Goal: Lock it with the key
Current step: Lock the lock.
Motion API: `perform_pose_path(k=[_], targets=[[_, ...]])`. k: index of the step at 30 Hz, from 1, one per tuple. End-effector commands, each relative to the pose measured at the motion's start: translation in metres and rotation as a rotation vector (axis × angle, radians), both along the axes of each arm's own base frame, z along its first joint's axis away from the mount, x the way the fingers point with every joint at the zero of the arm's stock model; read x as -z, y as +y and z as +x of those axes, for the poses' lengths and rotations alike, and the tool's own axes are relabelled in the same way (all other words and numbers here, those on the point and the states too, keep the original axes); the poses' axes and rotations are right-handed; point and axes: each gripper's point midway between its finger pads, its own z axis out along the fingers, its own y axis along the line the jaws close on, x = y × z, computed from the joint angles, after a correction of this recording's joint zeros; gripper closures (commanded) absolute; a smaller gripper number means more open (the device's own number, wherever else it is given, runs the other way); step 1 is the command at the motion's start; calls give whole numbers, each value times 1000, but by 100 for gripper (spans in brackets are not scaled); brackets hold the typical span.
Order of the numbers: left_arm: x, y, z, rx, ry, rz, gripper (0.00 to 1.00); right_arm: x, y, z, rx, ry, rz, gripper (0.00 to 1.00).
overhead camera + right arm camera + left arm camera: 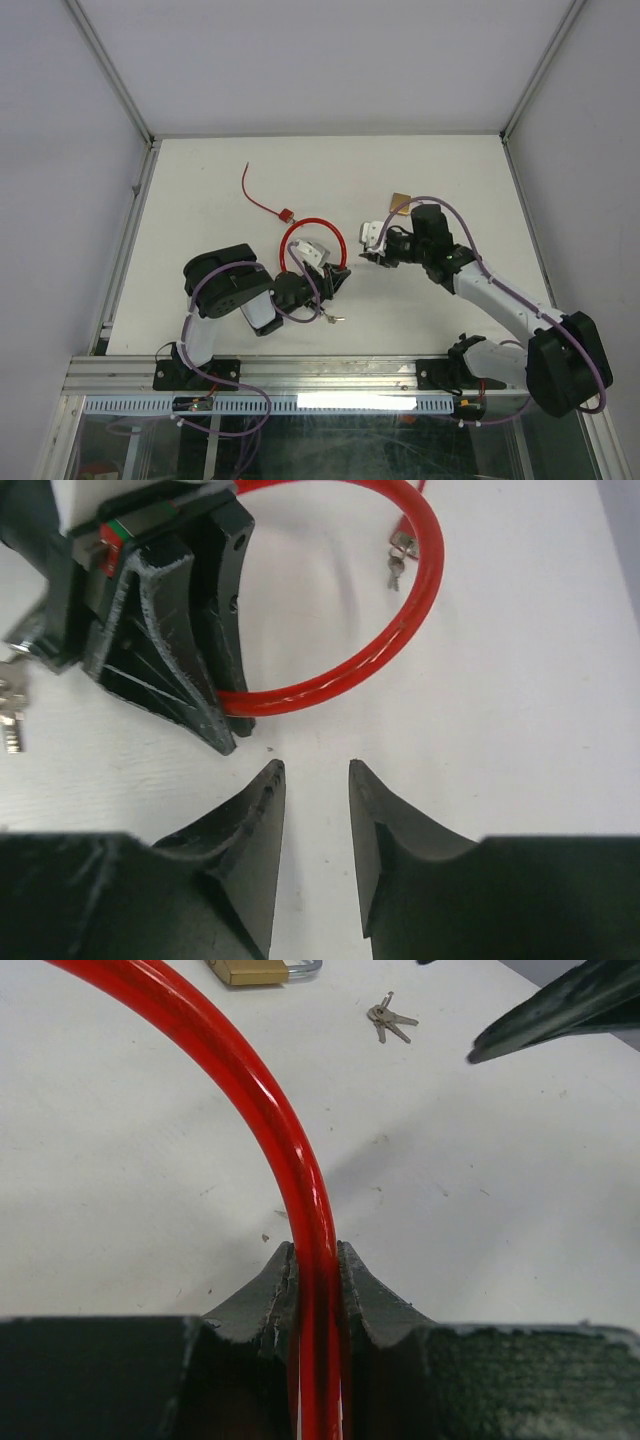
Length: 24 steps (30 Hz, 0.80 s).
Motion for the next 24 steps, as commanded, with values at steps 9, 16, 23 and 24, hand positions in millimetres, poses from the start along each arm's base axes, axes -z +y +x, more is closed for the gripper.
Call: perform_pose_path(k=[9,16,23,24], targets=[[-96,-9,7,44,-183,-290,100,-22,26,-80,-285,536,204,53],[-92,-5,0,63,-160,-284,100,-28,26,-48,-173,470,244,46],[-97,-7,-7,100,-167,-292,100,-39,17,6,115,576,411,35],[-97,-8,-7,105,-168,-292,100,-40,16,11,137,588,431,33]])
